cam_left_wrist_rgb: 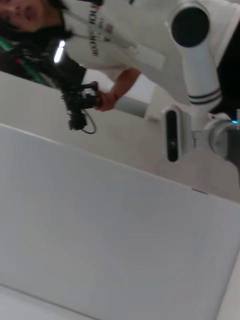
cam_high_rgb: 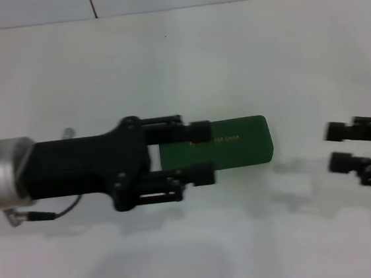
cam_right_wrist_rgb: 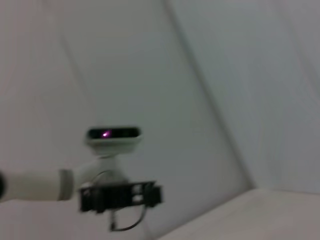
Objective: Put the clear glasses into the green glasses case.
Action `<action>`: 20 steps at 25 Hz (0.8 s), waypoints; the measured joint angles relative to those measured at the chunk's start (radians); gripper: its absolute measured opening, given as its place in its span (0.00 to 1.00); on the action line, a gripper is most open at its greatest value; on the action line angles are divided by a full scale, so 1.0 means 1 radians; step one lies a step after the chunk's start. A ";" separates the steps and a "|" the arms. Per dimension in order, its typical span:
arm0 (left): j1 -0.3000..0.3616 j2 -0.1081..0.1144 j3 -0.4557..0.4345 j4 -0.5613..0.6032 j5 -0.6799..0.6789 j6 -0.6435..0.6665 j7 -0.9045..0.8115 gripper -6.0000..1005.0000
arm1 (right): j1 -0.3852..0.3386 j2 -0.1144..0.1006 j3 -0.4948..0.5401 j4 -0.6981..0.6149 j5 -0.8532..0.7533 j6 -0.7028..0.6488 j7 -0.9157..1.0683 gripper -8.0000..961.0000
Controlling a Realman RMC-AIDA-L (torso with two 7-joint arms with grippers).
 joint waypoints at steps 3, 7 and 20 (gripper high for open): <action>0.020 0.013 -0.018 0.001 0.016 0.015 0.010 0.47 | 0.039 0.007 -0.047 0.008 0.009 -0.005 -0.001 0.40; 0.028 0.015 -0.018 0.001 0.067 0.013 0.030 0.64 | 0.098 0.007 -0.091 0.040 0.019 -0.007 -0.001 0.53; 0.048 0.041 -0.037 -0.010 0.096 0.012 0.056 0.68 | 0.141 0.007 -0.108 0.070 0.027 -0.053 0.004 0.87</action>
